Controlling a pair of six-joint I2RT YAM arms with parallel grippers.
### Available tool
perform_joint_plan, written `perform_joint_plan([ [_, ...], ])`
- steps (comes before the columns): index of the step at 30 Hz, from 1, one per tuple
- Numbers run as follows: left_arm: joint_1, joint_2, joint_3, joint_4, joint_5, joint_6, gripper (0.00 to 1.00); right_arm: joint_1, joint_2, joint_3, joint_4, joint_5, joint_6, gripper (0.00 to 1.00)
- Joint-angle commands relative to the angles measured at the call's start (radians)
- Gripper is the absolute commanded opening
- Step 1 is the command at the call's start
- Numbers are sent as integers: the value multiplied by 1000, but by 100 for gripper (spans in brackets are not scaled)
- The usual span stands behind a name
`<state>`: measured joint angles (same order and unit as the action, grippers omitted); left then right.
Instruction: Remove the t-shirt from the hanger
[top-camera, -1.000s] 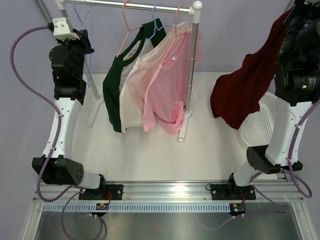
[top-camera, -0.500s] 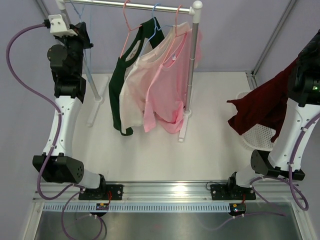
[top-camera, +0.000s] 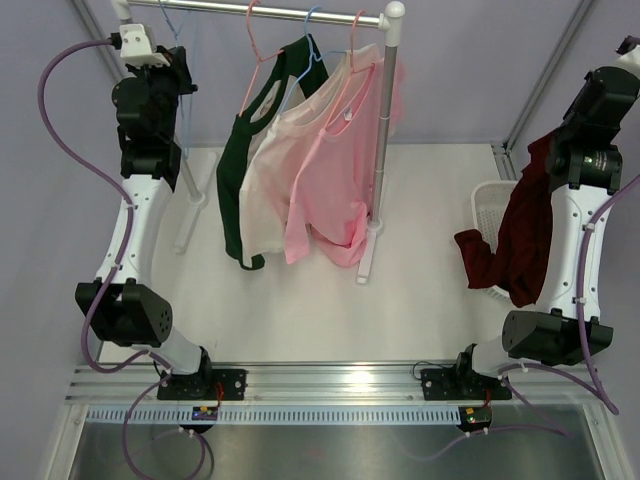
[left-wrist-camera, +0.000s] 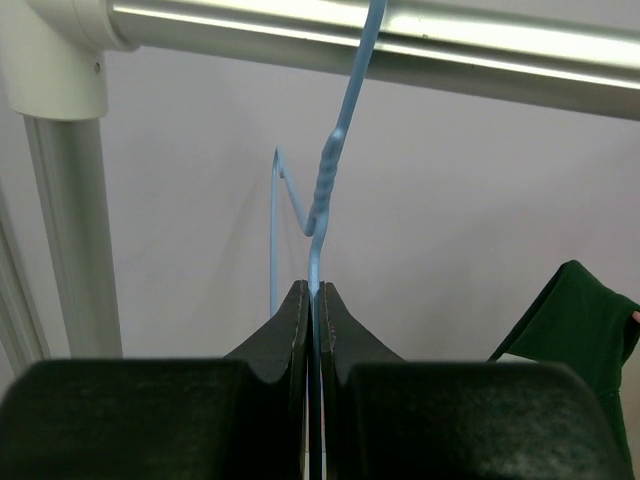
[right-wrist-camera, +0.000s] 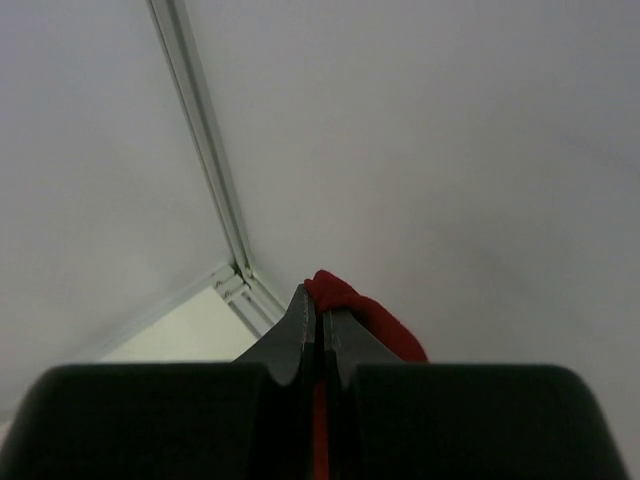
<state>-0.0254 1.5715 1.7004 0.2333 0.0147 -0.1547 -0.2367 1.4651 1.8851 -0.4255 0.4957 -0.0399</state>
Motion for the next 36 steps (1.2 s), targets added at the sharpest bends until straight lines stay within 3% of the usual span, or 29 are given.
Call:
perform_joint_plan([
  [1,4,-10,51,81,11,12,0,-18,-9,66,-13,-26,75,0],
  [6,4,-2,42,81,2,14,0,-24,6,26,-87,1,115,0],
  [7,2,-2,41,83,-8,14,0,-24,12,26,-108,-5,129,7],
  [10,4,5,41,81,-12,17,0,-24,44,55,-185,-46,169,9],
  [11,4,7,42,78,-7,17,0,-24,49,61,-196,-54,175,36],
  [13,4,4,38,77,-7,14,15,-24,43,68,-205,-89,181,96],
  [14,2,1,31,80,-10,12,24,-24,37,66,-203,-97,183,98],
  [15,4,-4,24,84,-10,11,31,-24,23,65,-191,-117,179,98],
  [18,4,-28,-2,100,-62,15,39,-24,14,92,-197,-131,169,98],
  [25,1,-94,-2,54,-125,47,41,-24,-18,97,-202,-173,159,98],
  [30,-7,-201,-110,92,-180,52,41,-24,-43,115,-211,-290,161,98],
  [36,-116,-321,-149,98,-347,225,40,-19,-19,184,-298,-350,156,98],
])
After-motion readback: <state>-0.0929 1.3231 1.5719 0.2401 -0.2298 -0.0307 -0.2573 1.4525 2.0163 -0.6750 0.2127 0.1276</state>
